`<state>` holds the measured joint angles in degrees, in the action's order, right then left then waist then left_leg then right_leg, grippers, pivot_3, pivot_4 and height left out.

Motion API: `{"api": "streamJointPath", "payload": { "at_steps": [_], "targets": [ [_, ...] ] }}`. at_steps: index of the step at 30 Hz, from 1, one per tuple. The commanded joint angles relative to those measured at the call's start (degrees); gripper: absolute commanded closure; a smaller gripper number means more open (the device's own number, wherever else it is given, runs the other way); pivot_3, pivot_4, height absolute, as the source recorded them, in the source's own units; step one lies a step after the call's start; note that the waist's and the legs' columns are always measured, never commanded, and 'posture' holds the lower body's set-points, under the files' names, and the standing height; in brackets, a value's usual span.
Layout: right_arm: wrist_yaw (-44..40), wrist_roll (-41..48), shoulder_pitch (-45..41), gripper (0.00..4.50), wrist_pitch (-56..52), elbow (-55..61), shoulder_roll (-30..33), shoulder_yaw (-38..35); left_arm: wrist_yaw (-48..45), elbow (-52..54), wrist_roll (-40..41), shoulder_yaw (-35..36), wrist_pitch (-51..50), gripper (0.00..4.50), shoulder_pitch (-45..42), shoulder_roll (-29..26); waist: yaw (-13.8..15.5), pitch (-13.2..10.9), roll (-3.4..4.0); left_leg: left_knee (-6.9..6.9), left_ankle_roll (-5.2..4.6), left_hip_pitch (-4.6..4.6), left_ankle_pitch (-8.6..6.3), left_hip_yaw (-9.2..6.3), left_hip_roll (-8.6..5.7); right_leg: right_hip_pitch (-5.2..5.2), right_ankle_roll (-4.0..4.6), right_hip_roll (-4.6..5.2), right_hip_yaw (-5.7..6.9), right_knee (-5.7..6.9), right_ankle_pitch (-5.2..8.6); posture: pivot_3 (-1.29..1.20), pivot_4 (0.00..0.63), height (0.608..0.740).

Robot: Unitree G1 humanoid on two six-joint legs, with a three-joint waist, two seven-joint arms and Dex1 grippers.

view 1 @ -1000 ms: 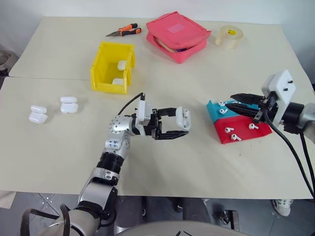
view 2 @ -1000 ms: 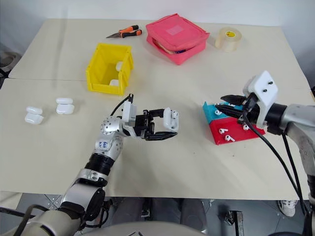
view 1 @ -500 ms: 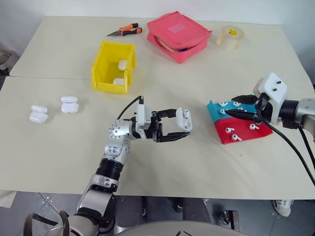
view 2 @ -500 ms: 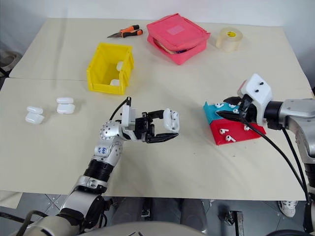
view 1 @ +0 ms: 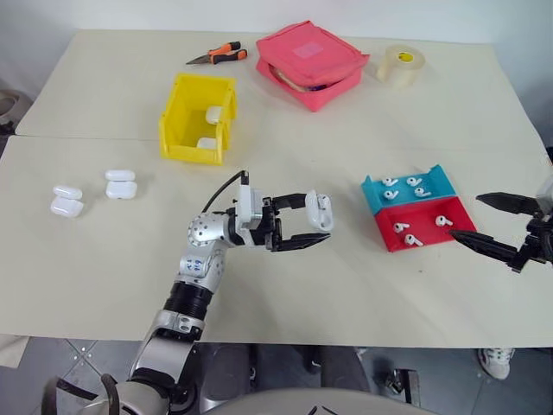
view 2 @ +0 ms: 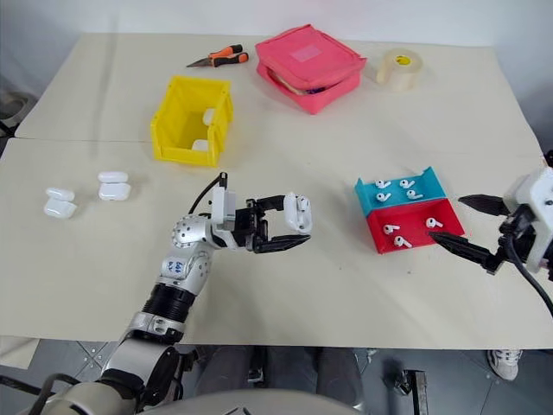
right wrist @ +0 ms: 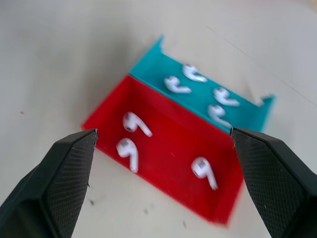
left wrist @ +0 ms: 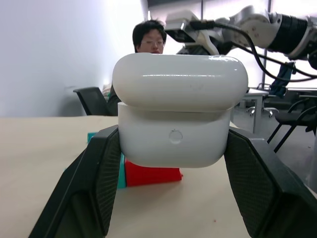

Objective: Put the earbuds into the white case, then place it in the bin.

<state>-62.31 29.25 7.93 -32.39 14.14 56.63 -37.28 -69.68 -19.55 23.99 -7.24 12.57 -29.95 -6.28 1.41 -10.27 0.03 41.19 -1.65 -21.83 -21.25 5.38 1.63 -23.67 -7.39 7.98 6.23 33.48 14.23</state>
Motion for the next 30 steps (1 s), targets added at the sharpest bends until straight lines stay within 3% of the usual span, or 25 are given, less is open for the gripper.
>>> {"api": "streamJointPath", "payload": {
  "at_steps": [1,4,9,17,21,30],
  "targets": [
    [0.12,0.52,2.26,0.03,0.86,0.66,-0.74,-4.89,-0.41,-0.37,0.54,0.64,0.52,1.74,-1.53,0.33,0.02,0.01,0.01,0.00,0.00,0.00,0.00,0.00,0.00,0.00,0.00,-0.01,0.00,0.00,0.00,0.00,0.150,0.740],
    [0.76,0.96,1.73,0.03,0.53,0.54,-0.40,-4.58,-0.58,-0.86,0.59,0.82,0.70,1.74,-1.88,0.30,-0.17,0.01,0.02,0.00,0.00,0.05,0.00,0.07,0.00,0.00,0.01,-0.01,-0.08,0.02,0.00,0.00,0.150,0.740],
    [4.15,0.87,-5.89,0.03,-1.79,-1.18,0.95,1.87,-0.30,-0.72,0.41,1.14,1.00,1.74,-1.70,0.33,-0.17,0.01,0.02,0.01,-0.01,0.14,0.00,0.09,0.03,0.02,0.01,0.01,-0.13,0.01,-0.01,0.00,0.150,0.740],
    [3.93,-6.81,-30.13,0.03,-3.43,-13.38,3.55,25.24,1.16,1.12,0.01,1.10,1.39,1.74,-0.18,0.33,-0.60,-0.01,0.06,-0.02,-0.02,0.22,0.04,0.16,0.08,-0.02,0.06,0.09,-0.19,0.05,0.01,0.00,0.150,0.740],
    [0.84,-10.98,-39.43,0.89,2.05,-21.42,2.08,32.24,2.28,2.45,-0.21,1.10,1.52,1.74,0.98,0.20,-0.23,-0.01,0.08,-0.08,-0.02,0.17,0.04,0.16,0.04,-0.03,0.05,0.08,-0.15,0.10,0.01,0.00,0.150,0.740],
    [-8.84,-23.86,-57.03,0.89,12.07,-38.52,-1.30,48.52,5.34,5.59,-0.65,1.18,1.56,1.74,3.78,-0.33,-0.38,-0.03,0.11,-0.09,-0.02,0.05,0.04,0.24,-0.05,-0.06,0.04,0.02,-0.06,-0.01,0.00,0.00,0.150,0.740]
  ]
}}
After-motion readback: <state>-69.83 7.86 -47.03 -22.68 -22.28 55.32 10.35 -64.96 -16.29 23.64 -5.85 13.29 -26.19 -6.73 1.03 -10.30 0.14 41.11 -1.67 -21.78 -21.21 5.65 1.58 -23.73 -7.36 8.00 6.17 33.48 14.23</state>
